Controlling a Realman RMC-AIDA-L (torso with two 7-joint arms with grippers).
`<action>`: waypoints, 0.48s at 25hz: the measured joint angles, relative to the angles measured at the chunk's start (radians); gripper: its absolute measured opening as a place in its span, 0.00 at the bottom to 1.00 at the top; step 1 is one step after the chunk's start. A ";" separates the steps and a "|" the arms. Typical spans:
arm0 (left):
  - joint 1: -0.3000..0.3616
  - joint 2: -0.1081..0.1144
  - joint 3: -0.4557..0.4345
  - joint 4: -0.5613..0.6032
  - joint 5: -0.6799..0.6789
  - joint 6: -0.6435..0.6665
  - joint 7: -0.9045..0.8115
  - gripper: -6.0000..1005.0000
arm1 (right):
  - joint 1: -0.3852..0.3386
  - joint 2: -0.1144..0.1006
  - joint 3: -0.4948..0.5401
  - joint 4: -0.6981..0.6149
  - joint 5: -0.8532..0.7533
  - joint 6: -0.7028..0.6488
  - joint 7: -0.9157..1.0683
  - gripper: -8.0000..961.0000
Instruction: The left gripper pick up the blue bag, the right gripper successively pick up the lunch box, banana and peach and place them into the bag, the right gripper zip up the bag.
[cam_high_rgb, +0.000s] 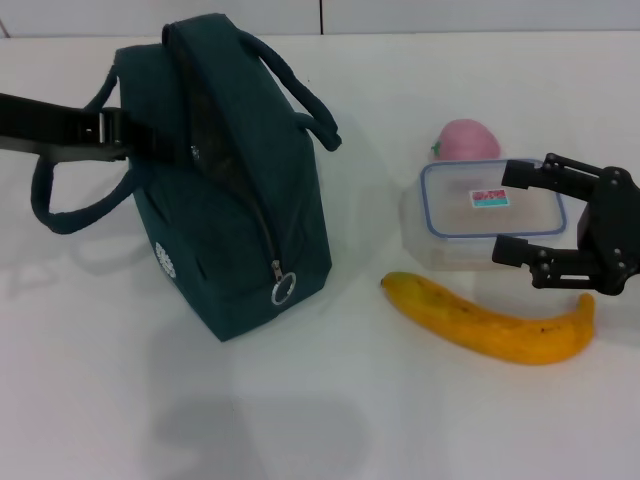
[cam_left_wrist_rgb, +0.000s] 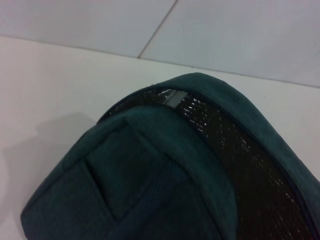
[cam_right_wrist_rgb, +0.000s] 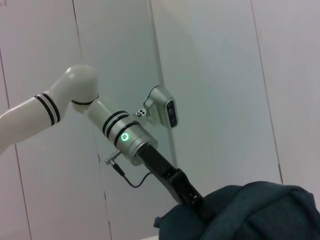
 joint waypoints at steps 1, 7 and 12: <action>-0.001 0.000 0.000 0.000 -0.002 0.008 0.000 0.47 | 0.000 0.000 0.000 0.000 0.001 0.000 0.000 0.91; -0.002 -0.001 0.000 0.000 -0.051 0.066 -0.007 0.17 | -0.001 -0.003 0.043 0.000 0.005 0.000 0.001 0.91; 0.000 0.001 0.000 -0.004 -0.097 0.097 -0.050 0.07 | -0.002 -0.006 0.076 0.000 0.006 0.047 0.027 0.91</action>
